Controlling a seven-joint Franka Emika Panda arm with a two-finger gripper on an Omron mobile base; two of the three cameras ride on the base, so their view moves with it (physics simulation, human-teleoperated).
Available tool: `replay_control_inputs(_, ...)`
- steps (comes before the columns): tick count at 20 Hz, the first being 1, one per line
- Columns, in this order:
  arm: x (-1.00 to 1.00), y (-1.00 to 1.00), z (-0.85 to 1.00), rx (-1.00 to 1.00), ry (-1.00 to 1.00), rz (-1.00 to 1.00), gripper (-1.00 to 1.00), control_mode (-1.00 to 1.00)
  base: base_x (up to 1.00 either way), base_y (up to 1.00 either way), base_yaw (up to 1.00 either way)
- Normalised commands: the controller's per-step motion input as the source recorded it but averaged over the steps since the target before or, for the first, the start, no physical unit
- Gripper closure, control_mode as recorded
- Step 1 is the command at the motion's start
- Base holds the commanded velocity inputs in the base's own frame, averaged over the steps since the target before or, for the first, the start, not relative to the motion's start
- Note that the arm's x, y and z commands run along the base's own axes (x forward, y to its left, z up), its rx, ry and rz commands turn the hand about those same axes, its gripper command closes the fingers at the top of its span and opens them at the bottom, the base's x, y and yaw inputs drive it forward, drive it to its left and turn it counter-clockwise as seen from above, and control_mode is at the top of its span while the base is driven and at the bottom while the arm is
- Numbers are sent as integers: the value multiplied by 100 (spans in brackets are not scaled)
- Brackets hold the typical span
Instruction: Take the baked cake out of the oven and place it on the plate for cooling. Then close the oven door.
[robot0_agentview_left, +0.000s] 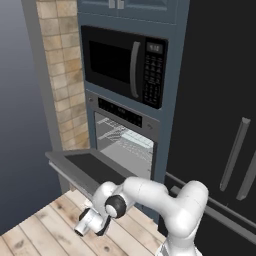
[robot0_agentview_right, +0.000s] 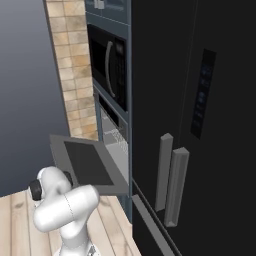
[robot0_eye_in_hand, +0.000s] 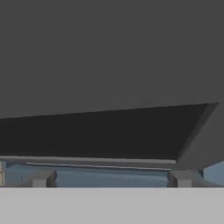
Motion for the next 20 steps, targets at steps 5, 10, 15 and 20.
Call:
replay_control_inputs(5,11,-33,32,-8,-55,-21,-100,-100,0,0,0)
replay_control_inputs(10,52,-45,36,-14,-37,-29,-100,-100,0,0,0)
replay_control_inputs(15,85,-29,33,-25,-27,-36,-100,-100,0,0,0)
replay_control_inputs(20,76,-21,22,-28,-31,-40,-100,-100,0,0,0)
